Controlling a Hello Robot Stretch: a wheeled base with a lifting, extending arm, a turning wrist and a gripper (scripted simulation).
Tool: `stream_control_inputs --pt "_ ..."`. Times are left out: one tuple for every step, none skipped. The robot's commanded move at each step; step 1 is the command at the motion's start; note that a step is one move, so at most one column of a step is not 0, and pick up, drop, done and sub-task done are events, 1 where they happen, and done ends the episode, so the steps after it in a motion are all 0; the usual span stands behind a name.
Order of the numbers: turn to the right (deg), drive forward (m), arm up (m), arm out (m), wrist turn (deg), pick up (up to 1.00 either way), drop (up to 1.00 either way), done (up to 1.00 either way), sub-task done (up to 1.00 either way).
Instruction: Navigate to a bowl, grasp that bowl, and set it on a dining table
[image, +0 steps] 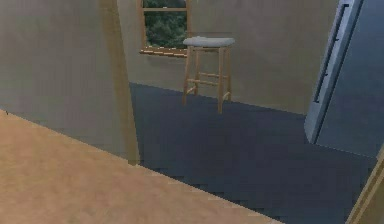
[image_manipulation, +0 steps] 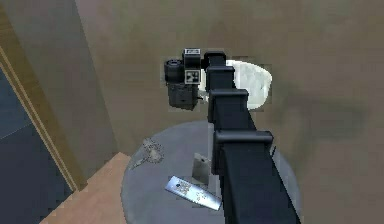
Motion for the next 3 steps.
stream_control_inputs --pt "0.0 0.0 0.0 0.0 0.0 0.0 1.0 0.0 0.0" --pt "0.0 0.0 0.0 -0.1 0.0 0.0 0.0 0.0 0.0" --pt "0.0 0.0 0.0 0.0 0.0 0.0 0.0 1.0 0.0"
